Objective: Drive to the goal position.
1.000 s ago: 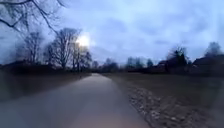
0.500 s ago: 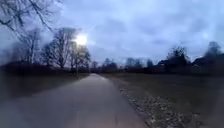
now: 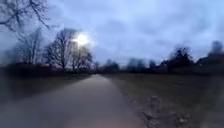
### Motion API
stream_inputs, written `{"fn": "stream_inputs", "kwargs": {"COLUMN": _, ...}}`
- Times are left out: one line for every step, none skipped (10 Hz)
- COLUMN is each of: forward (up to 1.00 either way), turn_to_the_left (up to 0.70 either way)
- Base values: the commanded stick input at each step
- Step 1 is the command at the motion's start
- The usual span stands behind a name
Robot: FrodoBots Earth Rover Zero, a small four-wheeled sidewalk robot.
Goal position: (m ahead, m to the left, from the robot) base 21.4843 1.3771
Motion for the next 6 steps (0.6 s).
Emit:
{"fn": "stream_inputs", "kwargs": {"forward": 1.00, "turn_to_the_left": 0.44}}
{"fn": "stream_inputs", "kwargs": {"forward": 1.00, "turn_to_the_left": 0.26}}
{"fn": "stream_inputs", "kwargs": {"forward": 1.00, "turn_to_the_left": 0.04}}
{"fn": "stream_inputs", "kwargs": {"forward": 1.00, "turn_to_the_left": 0.04}}
{"fn": "stream_inputs", "kwargs": {"forward": 1.00, "turn_to_the_left": 0.04}}
{"fn": "stream_inputs", "kwargs": {"forward": 1.00, "turn_to_the_left": 0.04}}
